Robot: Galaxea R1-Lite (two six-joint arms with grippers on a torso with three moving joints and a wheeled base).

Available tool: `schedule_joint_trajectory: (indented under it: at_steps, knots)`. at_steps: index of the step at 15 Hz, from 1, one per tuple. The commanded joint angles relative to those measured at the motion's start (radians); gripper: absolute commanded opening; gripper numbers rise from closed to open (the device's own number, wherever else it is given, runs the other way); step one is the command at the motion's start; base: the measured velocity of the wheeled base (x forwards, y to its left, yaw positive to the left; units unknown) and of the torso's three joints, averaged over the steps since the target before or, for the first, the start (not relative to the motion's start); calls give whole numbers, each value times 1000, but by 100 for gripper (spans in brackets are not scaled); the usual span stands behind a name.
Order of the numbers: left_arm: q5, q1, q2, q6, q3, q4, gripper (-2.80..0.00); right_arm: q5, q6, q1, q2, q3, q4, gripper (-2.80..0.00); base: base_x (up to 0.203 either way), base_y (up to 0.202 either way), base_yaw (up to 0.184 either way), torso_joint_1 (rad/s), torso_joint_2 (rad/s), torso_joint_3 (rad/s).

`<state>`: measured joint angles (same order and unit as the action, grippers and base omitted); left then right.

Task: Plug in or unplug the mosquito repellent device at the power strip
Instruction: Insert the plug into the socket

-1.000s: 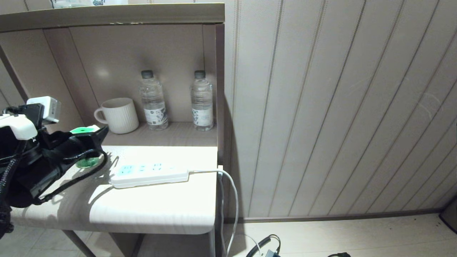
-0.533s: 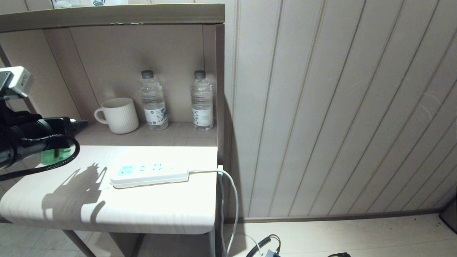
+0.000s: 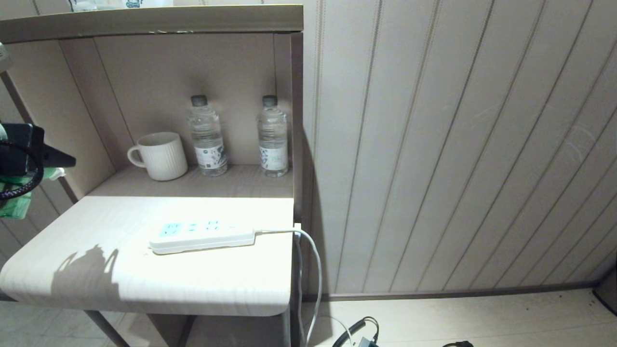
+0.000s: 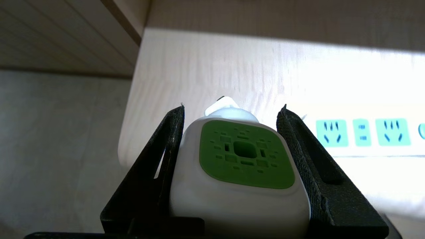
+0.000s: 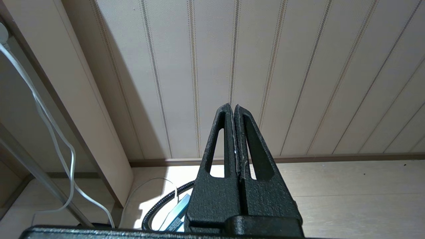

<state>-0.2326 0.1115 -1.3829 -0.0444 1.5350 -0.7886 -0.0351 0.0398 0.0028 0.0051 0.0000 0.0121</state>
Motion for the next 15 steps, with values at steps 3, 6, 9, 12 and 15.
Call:
schedule_joint_trajectory:
  at_steps: [3, 6, 9, 12, 15]
  knots:
    - [86, 3, -193, -73, 280, -381, -280, 0, 0, 0, -1, 0, 0, -280, 0, 0, 0, 0, 0, 0]
    - [171, 9, -276, -128, 356, -507, -280, 0, 0, 0, -1, 0, 0, -280, 0, 0, 0, 0, 0, 0]
    - [172, 38, -289, -138, 358, -484, -280, 0, 0, 0, -1, 0, 0, -280, 0, 0, 0, 0, 0, 0]
    - [167, 87, -302, -213, 360, -420, -280, 0, 0, 0, -1, 0, 0, -280, 0, 0, 0, 0, 0, 0]
    - [167, 156, -306, -253, 360, -409, -280, 0, 0, 0, -1, 0, 0, -280, 0, 0, 0, 0, 0, 0]
